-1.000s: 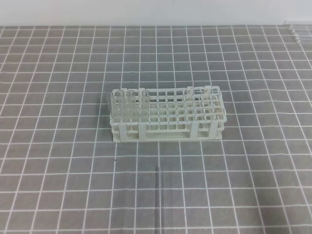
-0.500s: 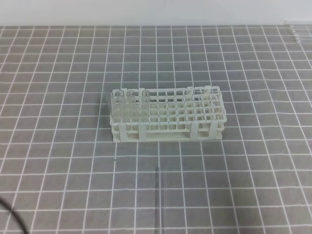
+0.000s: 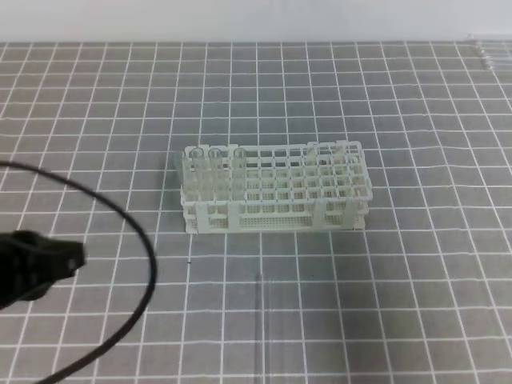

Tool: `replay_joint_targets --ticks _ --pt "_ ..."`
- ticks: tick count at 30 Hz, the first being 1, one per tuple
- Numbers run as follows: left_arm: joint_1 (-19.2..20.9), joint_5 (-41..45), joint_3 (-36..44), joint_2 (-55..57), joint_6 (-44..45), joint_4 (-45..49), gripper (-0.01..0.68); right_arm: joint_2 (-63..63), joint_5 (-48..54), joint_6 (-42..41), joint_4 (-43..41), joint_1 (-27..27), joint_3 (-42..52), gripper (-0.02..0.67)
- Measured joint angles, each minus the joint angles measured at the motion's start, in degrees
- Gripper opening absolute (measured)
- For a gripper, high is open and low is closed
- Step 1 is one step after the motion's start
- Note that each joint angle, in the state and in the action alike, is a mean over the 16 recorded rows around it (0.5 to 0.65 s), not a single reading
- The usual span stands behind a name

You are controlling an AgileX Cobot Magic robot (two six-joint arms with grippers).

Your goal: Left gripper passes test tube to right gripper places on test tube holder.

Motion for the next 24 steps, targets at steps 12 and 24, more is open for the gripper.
replay_joint_targets --ticks 12,24 --pt "-23.47 -3.6 -11.71 21.21 -11.13 7.04 -0.002 5.57 3.93 -2.51 -0.04 0.0 -1.55 -0.013" --pt "-40.85 8.31 -32.51 41.31 -28.19 22.2 0.001 5.98 4.32 -3.92 -0.09 0.0 -1.42 -0.013"
